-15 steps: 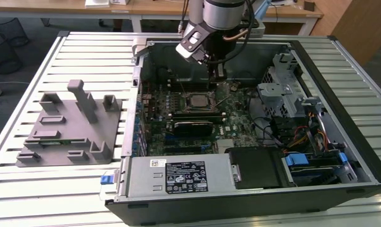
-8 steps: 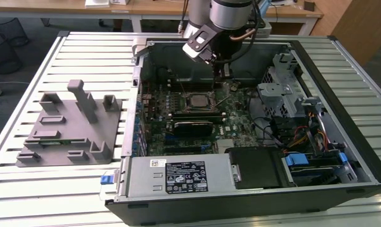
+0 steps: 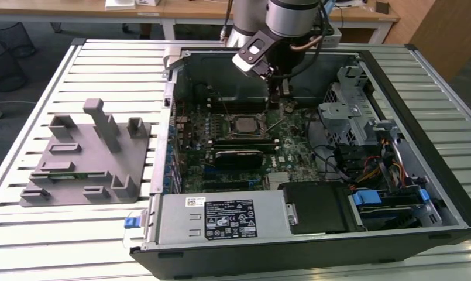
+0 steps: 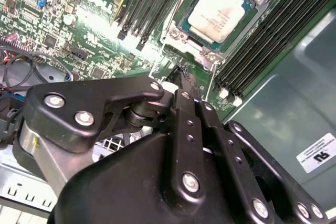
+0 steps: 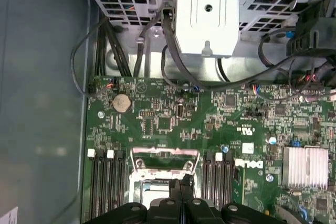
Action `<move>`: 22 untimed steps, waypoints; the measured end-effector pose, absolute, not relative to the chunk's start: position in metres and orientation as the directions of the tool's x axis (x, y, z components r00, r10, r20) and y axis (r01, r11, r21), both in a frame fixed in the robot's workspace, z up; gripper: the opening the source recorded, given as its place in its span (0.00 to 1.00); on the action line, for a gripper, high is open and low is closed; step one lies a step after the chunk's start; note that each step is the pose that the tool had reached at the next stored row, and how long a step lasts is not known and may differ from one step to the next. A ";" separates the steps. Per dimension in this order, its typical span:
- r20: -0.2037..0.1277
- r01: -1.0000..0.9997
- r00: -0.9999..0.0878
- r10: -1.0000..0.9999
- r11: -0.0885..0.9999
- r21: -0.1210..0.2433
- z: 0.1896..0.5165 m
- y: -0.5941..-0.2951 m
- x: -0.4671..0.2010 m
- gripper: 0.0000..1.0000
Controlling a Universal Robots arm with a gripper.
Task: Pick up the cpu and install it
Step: 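Close the cpu cover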
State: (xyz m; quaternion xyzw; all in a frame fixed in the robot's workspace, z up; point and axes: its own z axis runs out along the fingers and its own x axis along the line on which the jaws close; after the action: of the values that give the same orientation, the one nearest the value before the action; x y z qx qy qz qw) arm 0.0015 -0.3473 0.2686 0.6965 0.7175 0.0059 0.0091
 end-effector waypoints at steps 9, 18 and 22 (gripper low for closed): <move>-0.004 0.999 -0.030 1.000 0.030 0.014 0.266 -0.346 0.013 0.11; 0.001 0.999 -0.030 1.000 0.030 0.012 0.264 -0.342 0.018 0.11; 0.001 0.999 -0.030 1.000 0.030 0.012 0.263 -0.340 0.021 0.11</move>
State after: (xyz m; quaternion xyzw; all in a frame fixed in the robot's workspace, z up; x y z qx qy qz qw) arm 0.0213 -0.3404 0.2626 0.6966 0.7175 0.0046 0.0037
